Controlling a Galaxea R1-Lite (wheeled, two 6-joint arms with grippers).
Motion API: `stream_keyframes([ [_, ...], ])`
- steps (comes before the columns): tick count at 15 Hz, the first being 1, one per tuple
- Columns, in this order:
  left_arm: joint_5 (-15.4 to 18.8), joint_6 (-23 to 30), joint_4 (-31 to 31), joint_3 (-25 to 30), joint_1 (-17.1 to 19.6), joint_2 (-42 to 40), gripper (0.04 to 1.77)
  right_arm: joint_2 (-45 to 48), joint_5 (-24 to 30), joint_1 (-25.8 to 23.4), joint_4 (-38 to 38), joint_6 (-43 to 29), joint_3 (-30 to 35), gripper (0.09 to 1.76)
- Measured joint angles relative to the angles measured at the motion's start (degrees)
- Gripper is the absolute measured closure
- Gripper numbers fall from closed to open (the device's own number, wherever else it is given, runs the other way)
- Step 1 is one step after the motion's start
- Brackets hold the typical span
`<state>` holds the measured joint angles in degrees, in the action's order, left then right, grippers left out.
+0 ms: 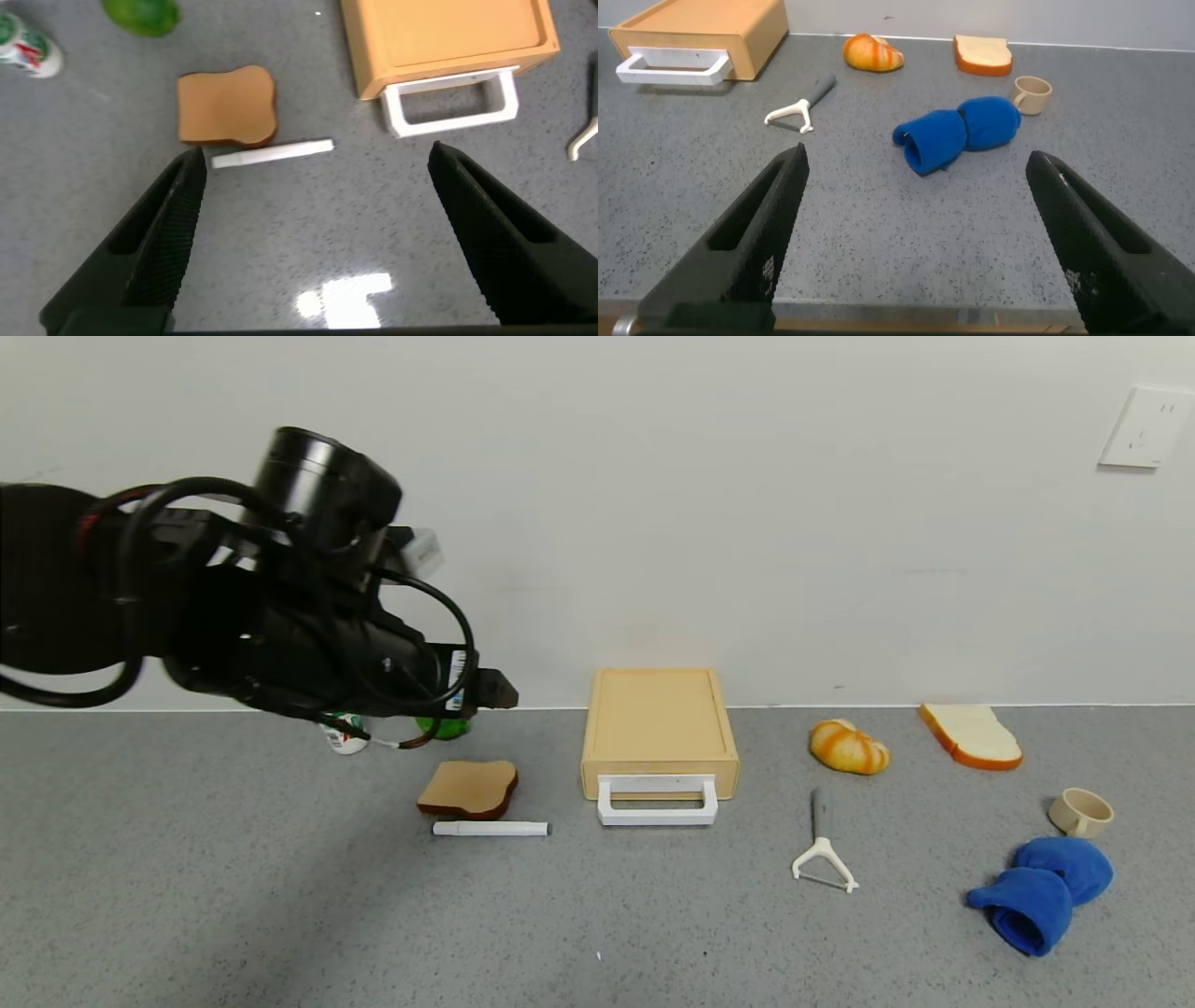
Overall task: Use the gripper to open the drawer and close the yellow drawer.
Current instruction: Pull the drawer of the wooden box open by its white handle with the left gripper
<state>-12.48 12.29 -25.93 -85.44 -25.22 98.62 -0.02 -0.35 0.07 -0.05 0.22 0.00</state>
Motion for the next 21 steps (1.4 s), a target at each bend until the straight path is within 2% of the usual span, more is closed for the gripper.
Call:
stream_keyframes([
  [4,-0.60,5.57,-6.64,-13.42,-5.03,12.13,0.09,0.00,0.02,0.00,0.00,0.02,0.00,0.14],
  [9,-2.06,10.34,-11.64,-25.50,-10.33,23.15,0.09,0.00,0.00,0.00,-0.02,0.00,0.00,0.14],
  [12,-4.79,11.98,-10.84,-27.37,-13.12,28.00,0.09,0.00,0.00,0.00,0.00,0.02,0.00,0.14],
  [14,-5.42,13.81,-8.02,-27.59,-14.25,30.40,0.09,0.00,0.00,0.00,0.02,0.02,0.00,0.14],
  [21,-9.59,18.52,1.90,-27.67,-15.57,36.69,0.09,0.00,0.00,0.00,0.00,0.00,0.00,0.14],
])
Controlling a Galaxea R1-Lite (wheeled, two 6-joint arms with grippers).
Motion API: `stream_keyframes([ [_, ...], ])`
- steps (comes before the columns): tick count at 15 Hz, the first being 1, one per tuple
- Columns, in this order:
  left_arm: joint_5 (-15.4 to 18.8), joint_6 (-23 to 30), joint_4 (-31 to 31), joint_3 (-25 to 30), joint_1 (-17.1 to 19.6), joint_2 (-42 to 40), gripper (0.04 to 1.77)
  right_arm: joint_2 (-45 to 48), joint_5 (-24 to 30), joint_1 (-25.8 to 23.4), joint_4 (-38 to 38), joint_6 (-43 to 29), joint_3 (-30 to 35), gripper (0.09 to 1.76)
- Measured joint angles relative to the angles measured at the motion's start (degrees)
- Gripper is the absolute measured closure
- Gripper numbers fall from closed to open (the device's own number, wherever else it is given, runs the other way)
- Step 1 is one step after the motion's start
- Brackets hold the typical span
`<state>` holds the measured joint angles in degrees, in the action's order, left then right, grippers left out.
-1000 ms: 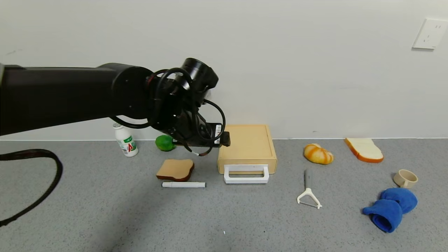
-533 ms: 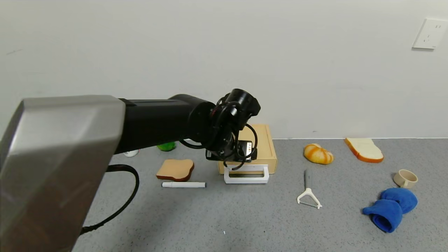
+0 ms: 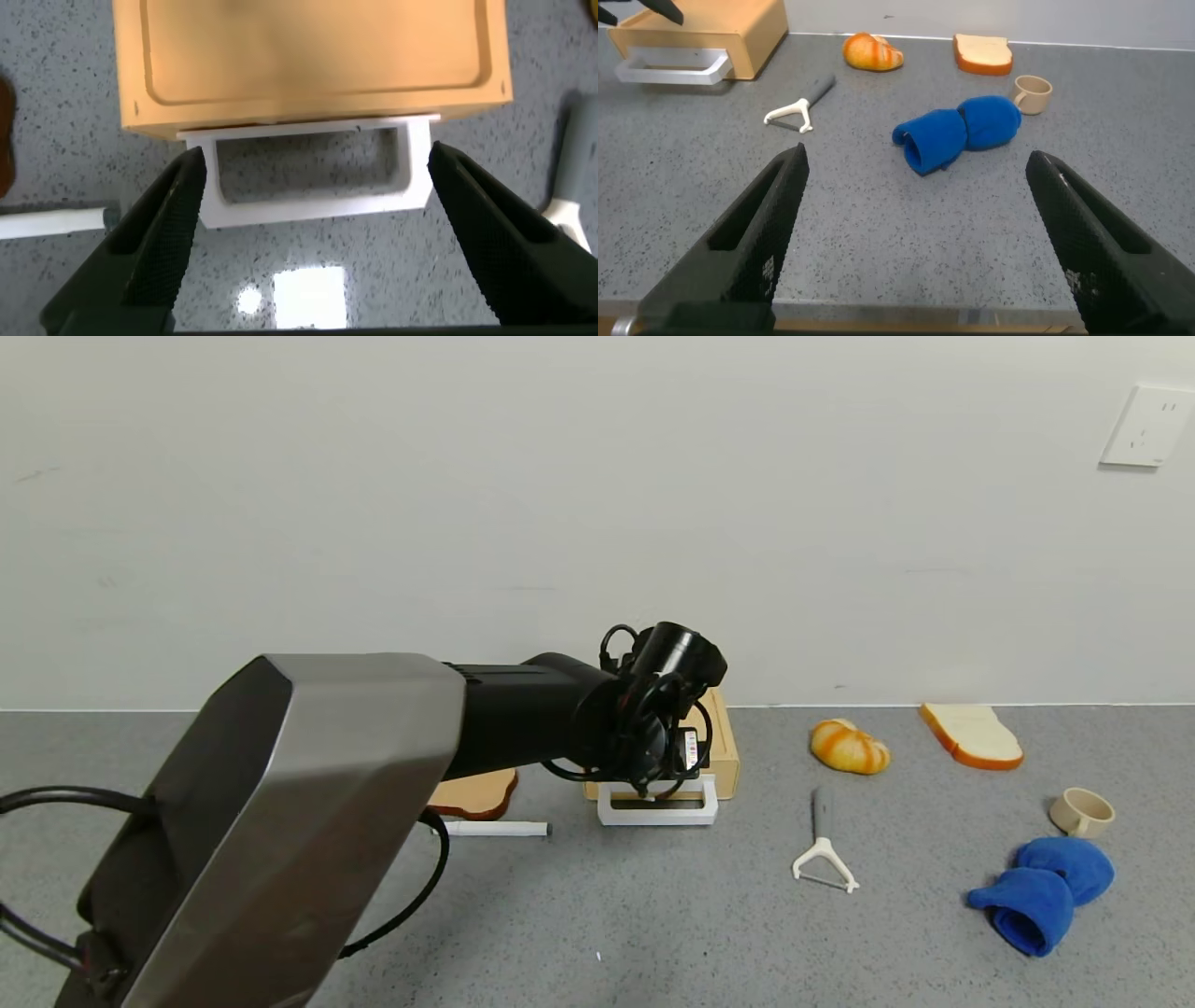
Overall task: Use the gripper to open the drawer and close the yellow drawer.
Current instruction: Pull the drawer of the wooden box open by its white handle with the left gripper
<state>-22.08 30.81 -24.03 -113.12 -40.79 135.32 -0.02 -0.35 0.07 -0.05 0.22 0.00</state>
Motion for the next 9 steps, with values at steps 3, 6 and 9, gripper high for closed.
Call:
stream_keyframes([
  [3,-1.07,1.88,1.05,0.00,-0.41,1.82,0.09,0.00,0.02,0.00,0.02,0.00,0.00,0.14],
  [6,-1.62,3.18,1.38,0.00,-0.77,3.49,0.09,0.00,0.00,0.00,0.00,0.02,0.00,0.14],
  [9,-1.56,3.36,1.38,0.00,-1.02,4.35,0.09,0.00,0.00,0.00,0.00,0.02,0.00,0.14],
])
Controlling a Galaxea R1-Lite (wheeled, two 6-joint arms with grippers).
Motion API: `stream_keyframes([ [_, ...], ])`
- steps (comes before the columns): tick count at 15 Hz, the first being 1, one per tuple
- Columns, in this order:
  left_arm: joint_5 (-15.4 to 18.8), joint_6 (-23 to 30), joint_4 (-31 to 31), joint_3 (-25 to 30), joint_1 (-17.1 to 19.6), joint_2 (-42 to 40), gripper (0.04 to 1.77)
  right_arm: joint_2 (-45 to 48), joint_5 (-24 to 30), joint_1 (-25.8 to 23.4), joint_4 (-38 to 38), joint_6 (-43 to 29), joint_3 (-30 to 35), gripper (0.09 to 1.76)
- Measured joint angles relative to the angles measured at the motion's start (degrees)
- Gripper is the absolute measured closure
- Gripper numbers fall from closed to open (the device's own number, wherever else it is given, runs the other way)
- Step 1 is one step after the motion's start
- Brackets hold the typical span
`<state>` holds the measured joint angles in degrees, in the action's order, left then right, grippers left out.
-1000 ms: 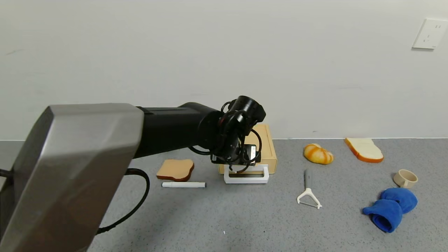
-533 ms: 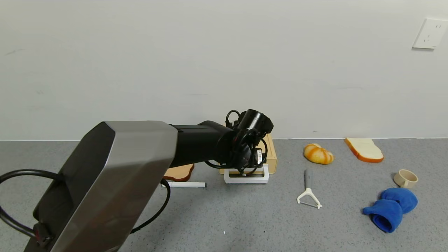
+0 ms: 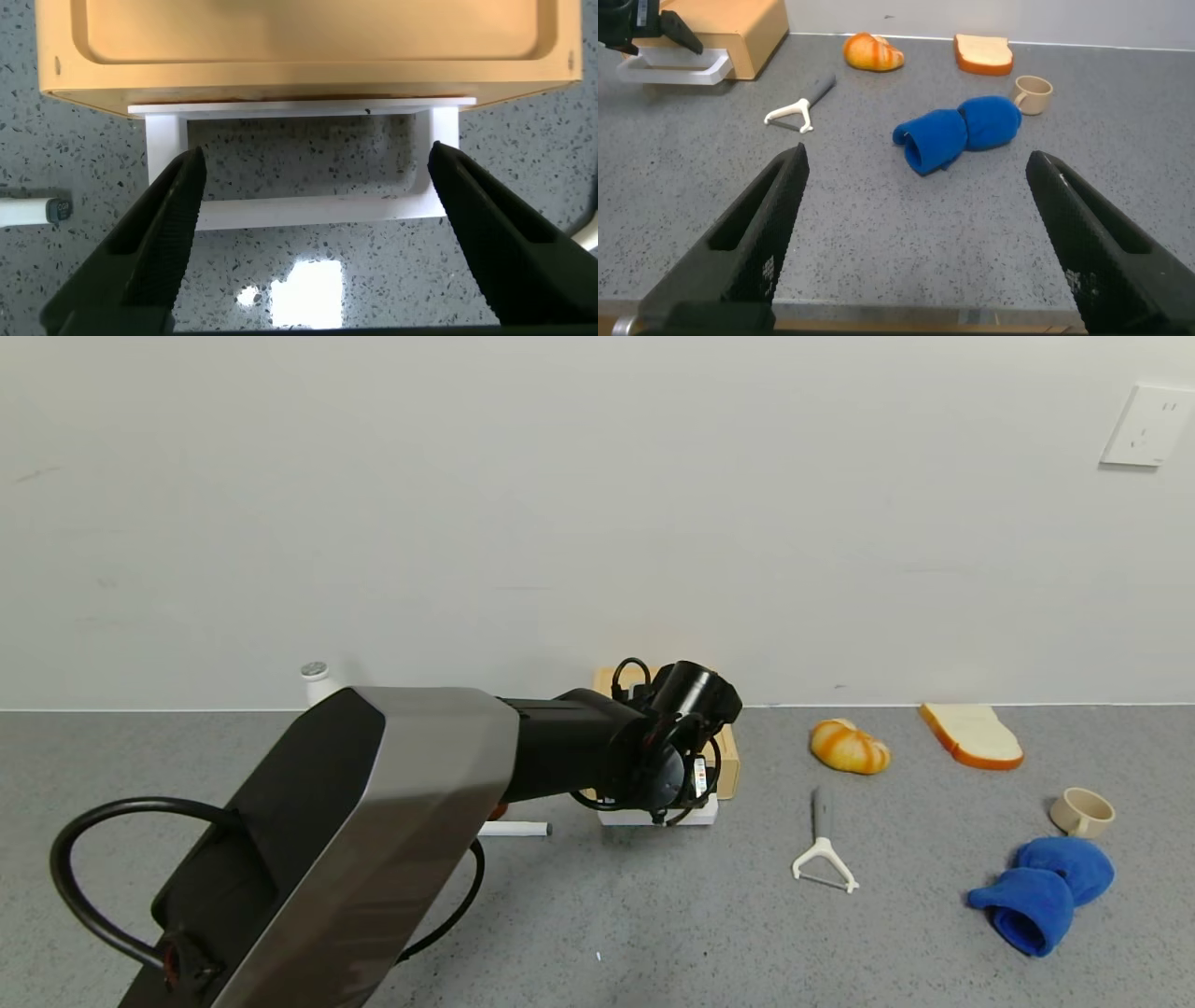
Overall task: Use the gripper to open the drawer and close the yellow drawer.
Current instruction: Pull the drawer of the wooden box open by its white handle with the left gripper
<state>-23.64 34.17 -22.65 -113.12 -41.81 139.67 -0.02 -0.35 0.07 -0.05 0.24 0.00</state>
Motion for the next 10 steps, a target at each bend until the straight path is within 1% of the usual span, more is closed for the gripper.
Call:
stream_keyframes([
  [10,-0.09,0.33,0.66,-0.11,-0.18,1.43,0.09,0.00,0.02,0.00,0.02,0.00,0.00,0.14],
])
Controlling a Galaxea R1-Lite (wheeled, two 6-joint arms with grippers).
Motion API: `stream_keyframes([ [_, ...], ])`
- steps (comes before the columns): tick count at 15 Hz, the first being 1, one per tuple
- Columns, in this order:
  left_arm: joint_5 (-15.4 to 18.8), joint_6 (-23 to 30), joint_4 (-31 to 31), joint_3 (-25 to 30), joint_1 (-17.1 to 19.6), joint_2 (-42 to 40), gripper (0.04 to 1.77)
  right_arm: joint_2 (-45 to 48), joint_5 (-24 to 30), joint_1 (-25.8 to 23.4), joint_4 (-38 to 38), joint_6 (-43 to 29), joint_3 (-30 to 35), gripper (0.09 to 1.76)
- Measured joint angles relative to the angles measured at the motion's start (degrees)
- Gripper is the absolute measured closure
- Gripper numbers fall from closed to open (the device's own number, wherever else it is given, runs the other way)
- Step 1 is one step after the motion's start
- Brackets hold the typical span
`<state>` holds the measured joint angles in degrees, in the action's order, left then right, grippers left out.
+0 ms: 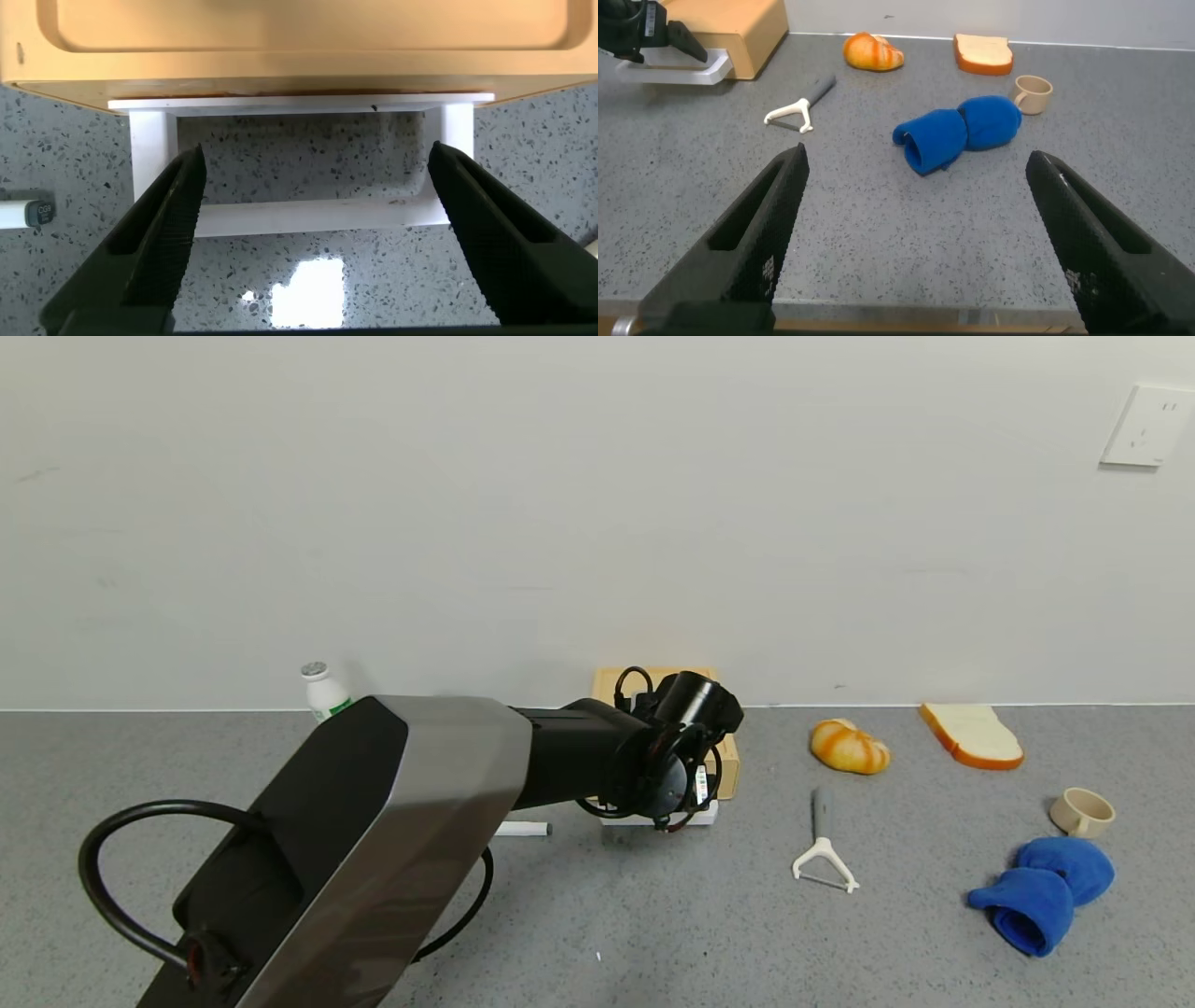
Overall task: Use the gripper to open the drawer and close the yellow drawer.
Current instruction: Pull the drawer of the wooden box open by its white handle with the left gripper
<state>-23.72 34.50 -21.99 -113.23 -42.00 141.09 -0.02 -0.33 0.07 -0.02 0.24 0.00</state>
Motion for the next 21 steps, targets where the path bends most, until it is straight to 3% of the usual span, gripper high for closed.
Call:
stream_keyframes([
  [12,0.09,-0.24,-2.32,0.00,-0.54,0.96,0.09,0.00,0.00,0.00,0.02,0.00,0.00,0.14],
  [21,2.47,0.11,-10.34,-0.17,-1.85,0.04,0.09,0.00,-0.02,0.00,0.00,0.00,0.00,0.14],
])
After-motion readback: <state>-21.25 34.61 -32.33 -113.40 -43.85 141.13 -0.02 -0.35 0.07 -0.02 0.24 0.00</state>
